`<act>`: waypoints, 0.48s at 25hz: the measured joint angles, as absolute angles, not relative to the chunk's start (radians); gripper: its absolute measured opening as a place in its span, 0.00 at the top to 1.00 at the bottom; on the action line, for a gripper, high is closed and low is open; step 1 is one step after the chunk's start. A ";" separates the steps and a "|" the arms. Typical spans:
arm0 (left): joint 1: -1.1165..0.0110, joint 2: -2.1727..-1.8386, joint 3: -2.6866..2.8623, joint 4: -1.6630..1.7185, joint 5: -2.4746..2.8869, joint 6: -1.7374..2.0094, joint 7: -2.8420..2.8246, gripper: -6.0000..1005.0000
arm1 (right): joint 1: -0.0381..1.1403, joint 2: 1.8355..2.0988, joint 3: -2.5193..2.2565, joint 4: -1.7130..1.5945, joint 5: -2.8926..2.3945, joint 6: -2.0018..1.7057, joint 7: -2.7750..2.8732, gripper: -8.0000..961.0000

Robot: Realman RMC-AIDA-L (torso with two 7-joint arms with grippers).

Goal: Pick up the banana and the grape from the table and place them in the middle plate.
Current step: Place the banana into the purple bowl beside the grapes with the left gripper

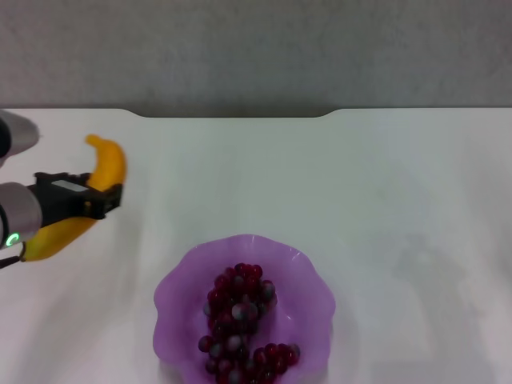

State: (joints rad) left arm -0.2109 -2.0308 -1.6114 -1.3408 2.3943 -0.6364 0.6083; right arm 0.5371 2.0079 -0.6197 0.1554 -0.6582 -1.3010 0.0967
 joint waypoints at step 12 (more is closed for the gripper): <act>-0.147 -2.028 -1.370 -1.737 2.398 -0.947 0.678 0.50 | 0.534 2.006 -0.620 0.152 -0.658 -1.296 0.097 0.97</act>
State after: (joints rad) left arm -0.1469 -2.0284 -1.3700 -1.7374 2.3976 -0.9466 0.6781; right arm 0.5335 2.0064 -0.6197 0.1519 -0.6580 -1.2961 0.0967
